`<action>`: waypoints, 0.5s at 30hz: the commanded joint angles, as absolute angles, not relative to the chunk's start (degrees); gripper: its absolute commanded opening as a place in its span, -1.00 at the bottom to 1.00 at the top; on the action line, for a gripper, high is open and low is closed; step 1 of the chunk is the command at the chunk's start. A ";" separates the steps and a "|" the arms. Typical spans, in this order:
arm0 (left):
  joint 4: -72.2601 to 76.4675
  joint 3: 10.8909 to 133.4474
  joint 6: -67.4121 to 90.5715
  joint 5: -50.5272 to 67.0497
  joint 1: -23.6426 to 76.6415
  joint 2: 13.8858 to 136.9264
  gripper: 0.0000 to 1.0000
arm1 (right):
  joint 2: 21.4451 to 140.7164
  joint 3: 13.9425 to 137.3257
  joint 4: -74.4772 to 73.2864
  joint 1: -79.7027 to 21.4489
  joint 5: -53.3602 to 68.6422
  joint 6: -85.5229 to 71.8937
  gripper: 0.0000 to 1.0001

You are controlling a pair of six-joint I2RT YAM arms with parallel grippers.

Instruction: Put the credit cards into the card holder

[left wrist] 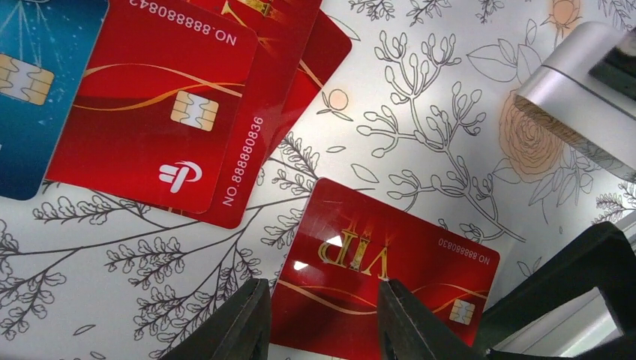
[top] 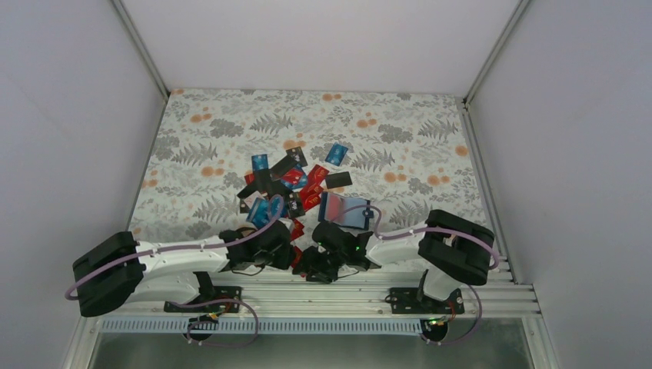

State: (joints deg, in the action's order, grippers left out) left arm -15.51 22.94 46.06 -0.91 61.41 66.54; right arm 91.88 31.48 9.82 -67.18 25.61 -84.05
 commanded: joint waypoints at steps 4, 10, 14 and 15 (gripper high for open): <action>-14.36 21.15 44.26 1.10 61.82 65.22 -0.24 | 92.59 32.17 11.74 -67.70 19.20 -87.63 -0.02; -12.98 19.89 44.00 2.59 61.79 64.31 -0.25 | 90.15 35.62 7.73 -68.07 14.62 -85.45 -0.07; -13.15 19.69 43.86 2.58 61.79 63.27 -0.25 | 89.34 37.96 4.73 -68.20 13.60 -83.82 -0.09; -13.06 19.73 43.78 2.67 61.85 63.22 -0.25 | 89.18 38.25 4.19 -68.21 13.50 -83.72 -0.09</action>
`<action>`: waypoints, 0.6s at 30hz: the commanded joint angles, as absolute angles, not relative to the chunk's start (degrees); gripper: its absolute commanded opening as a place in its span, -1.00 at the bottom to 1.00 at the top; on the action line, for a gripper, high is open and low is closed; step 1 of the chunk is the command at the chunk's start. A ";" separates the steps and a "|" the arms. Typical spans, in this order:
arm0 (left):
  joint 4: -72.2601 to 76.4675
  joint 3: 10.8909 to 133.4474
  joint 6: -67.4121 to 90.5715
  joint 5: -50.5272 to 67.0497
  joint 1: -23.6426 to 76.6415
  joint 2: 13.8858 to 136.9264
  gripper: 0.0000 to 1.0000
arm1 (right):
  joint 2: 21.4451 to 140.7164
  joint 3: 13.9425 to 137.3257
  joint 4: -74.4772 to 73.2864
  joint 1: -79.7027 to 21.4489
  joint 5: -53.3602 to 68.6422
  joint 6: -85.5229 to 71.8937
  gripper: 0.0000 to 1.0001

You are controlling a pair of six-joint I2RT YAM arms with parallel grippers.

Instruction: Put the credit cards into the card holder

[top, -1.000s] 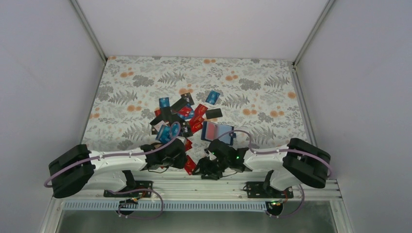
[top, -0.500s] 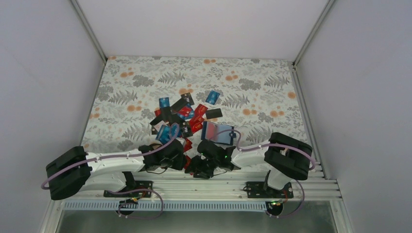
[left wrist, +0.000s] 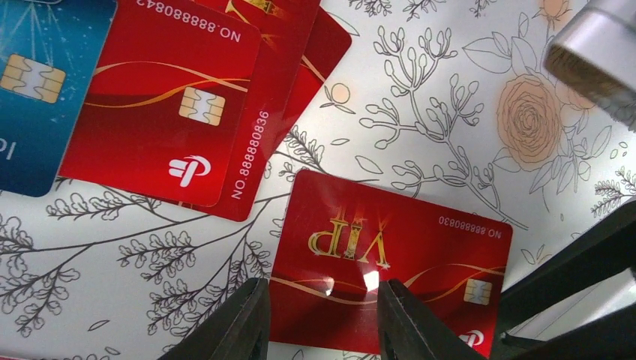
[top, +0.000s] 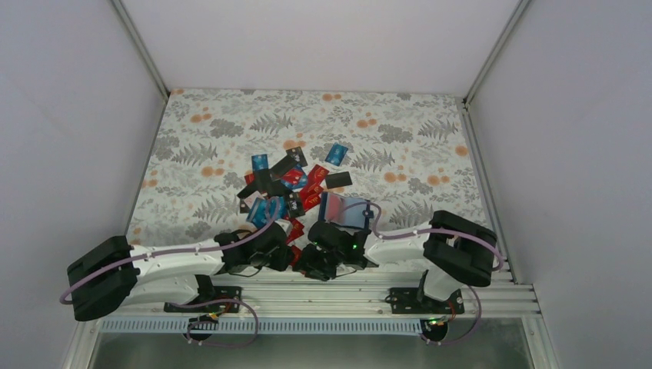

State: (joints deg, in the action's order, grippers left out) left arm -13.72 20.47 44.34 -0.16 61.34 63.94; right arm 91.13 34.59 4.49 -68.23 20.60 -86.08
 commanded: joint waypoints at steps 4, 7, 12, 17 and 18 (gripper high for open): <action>-12.78 20.02 43.52 2.72 61.80 63.47 -0.25 | 89.63 39.66 2.00 -68.21 13.31 -82.79 -0.09; -12.63 20.09 43.61 2.64 61.81 63.60 -0.25 | 90.09 39.95 2.20 -68.25 13.45 -82.52 -0.15; -12.56 20.28 43.65 2.71 61.83 63.71 -0.25 | 89.70 40.83 0.72 -68.21 12.27 -81.44 -0.22; -13.33 20.87 43.34 2.44 61.81 63.79 -0.25 | 89.63 41.97 -0.47 -68.25 11.21 -80.54 -0.28; -13.33 20.98 43.40 2.44 61.79 63.81 -0.25 | 89.50 42.06 -0.59 -68.21 11.01 -80.33 -0.29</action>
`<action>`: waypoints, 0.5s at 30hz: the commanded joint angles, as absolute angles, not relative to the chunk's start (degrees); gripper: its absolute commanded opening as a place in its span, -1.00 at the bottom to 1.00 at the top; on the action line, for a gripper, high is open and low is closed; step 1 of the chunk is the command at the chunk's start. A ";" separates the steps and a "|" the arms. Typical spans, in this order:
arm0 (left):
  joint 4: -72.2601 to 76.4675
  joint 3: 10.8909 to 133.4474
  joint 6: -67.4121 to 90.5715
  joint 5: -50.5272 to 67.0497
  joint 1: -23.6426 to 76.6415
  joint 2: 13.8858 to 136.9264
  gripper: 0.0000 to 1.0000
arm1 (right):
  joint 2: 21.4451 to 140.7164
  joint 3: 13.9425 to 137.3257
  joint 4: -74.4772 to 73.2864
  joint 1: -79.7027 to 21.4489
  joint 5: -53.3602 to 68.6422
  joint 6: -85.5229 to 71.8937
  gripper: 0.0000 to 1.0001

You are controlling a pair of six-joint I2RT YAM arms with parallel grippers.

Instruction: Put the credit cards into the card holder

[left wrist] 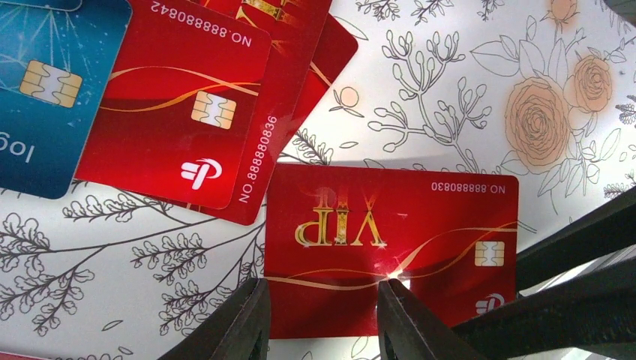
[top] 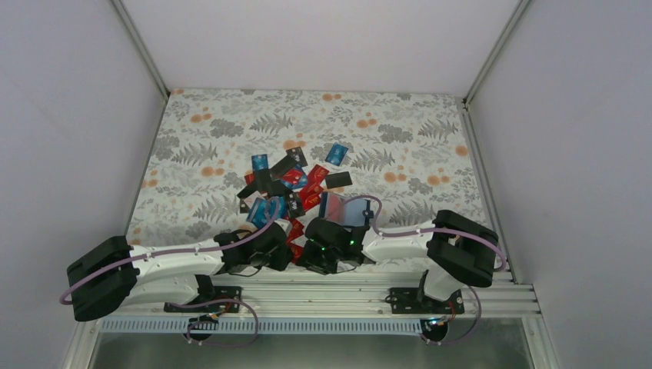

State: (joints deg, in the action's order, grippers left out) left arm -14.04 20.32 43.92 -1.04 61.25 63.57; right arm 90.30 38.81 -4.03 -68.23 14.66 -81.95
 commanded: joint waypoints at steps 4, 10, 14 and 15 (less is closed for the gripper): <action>-13.76 21.46 43.28 2.29 61.79 63.83 -0.25 | 89.00 41.76 0.04 -68.21 10.15 -79.73 -0.36; -13.78 21.76 43.27 2.28 61.87 63.88 -0.25 | 88.64 41.40 1.08 -68.12 9.39 -78.60 -0.44; -14.02 21.84 43.15 2.26 61.79 63.47 -0.25 | 88.77 41.72 1.21 -68.12 8.81 -77.64 -0.52; -14.12 21.87 43.27 2.28 61.82 63.32 -0.25 | 88.77 41.77 1.29 -68.12 8.71 -77.55 -0.55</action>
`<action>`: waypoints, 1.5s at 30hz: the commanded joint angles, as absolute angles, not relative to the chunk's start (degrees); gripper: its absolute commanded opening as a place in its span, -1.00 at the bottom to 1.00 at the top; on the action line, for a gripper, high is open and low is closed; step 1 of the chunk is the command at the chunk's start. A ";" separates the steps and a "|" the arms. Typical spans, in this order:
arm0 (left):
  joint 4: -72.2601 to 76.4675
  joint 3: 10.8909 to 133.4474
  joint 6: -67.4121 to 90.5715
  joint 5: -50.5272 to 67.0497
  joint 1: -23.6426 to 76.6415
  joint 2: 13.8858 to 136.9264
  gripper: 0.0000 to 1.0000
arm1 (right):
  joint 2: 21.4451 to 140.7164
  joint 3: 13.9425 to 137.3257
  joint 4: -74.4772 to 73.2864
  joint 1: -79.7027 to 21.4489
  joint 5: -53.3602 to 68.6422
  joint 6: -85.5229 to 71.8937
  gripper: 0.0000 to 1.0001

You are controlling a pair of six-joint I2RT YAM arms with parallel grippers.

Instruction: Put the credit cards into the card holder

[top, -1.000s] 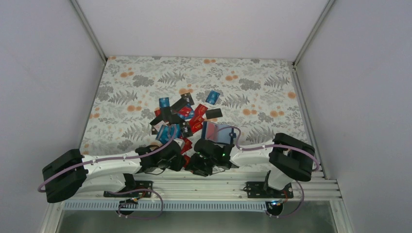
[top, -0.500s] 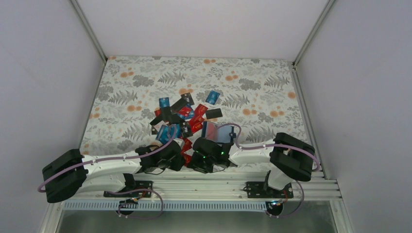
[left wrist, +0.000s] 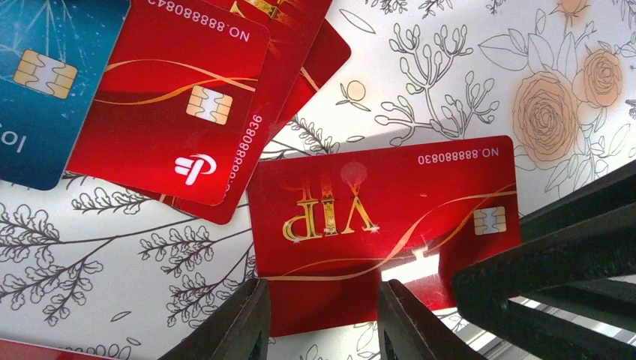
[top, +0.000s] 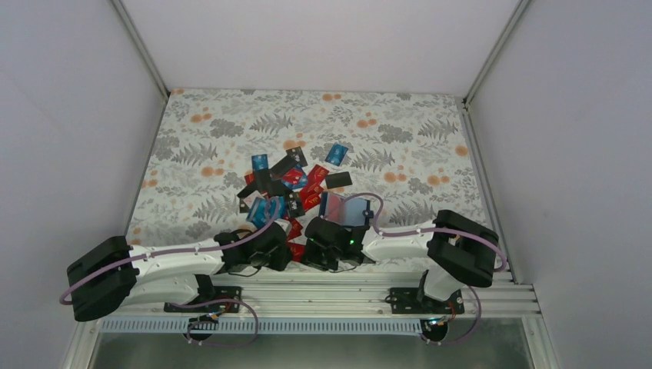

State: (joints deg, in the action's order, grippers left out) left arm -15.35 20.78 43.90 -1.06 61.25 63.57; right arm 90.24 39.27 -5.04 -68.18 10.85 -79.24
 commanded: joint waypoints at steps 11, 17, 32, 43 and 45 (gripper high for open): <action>-18.10 24.01 43.23 1.15 61.80 60.60 -0.25 | 87.09 40.79 0.99 -68.12 8.33 -77.47 -0.91; -23.67 27.76 43.57 -1.66 61.82 57.97 -0.21 | 84.41 40.09 -0.75 -68.07 8.87 -76.94 -0.91; -41.84 47.72 44.50 -10.91 60.27 58.84 -0.04 | 71.60 41.40 -11.17 -64.54 9.92 -57.76 -0.92; -51.42 68.36 45.98 -15.71 55.82 64.85 0.07 | 66.71 49.39 -20.65 -60.36 -4.40 -41.04 -0.92; -50.79 70.62 46.15 -14.50 53.12 65.96 0.07 | 66.28 50.45 -20.33 -59.67 -9.51 -37.65 -0.92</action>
